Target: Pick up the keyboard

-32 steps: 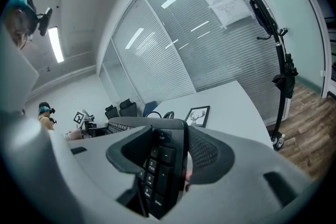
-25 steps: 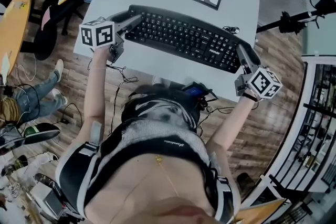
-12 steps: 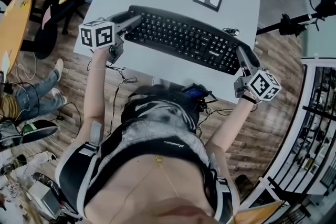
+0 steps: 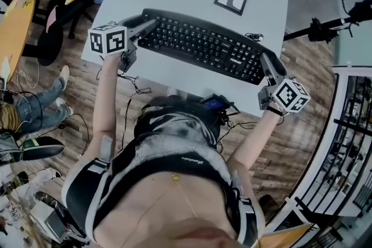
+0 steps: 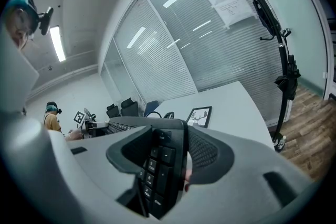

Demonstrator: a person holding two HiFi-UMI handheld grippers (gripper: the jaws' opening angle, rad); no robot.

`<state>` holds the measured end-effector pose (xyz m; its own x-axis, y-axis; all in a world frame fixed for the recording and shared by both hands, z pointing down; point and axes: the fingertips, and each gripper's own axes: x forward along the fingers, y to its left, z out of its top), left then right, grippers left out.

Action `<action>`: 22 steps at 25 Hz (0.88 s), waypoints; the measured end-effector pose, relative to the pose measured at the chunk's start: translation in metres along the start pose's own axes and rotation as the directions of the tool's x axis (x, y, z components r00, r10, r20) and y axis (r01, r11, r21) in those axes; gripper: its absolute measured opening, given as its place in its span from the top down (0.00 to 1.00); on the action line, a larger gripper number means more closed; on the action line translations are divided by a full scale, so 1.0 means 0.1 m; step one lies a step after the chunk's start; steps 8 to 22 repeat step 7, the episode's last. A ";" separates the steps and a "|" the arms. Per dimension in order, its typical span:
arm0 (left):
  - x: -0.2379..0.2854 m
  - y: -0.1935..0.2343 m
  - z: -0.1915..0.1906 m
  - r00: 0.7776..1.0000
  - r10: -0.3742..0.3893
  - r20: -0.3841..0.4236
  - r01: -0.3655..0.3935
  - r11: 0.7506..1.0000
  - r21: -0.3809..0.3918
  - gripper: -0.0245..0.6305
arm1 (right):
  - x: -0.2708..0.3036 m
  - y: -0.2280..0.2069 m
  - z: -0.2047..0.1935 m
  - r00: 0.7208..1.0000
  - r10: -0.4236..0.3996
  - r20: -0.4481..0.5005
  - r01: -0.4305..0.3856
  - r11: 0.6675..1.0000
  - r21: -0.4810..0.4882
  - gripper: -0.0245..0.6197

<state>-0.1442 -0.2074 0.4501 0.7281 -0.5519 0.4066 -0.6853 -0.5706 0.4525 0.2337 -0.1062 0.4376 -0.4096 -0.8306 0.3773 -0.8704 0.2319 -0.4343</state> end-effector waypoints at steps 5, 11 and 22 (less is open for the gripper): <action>0.01 0.01 0.02 1.000 -0.004 -0.001 0.004 1.000 0.000 0.67 | 0.02 -0.01 0.01 1.000 -0.003 0.007 0.003 1.000 0.002 0.64; 0.00 0.02 0.03 1.000 -0.003 -0.001 0.003 1.000 0.003 0.67 | 0.04 0.00 0.00 1.000 0.004 0.005 -0.004 1.000 0.011 0.64; 0.00 0.02 0.03 1.000 -0.003 -0.001 0.003 1.000 0.003 0.67 | 0.04 0.00 0.00 1.000 0.004 0.005 -0.004 1.000 0.011 0.64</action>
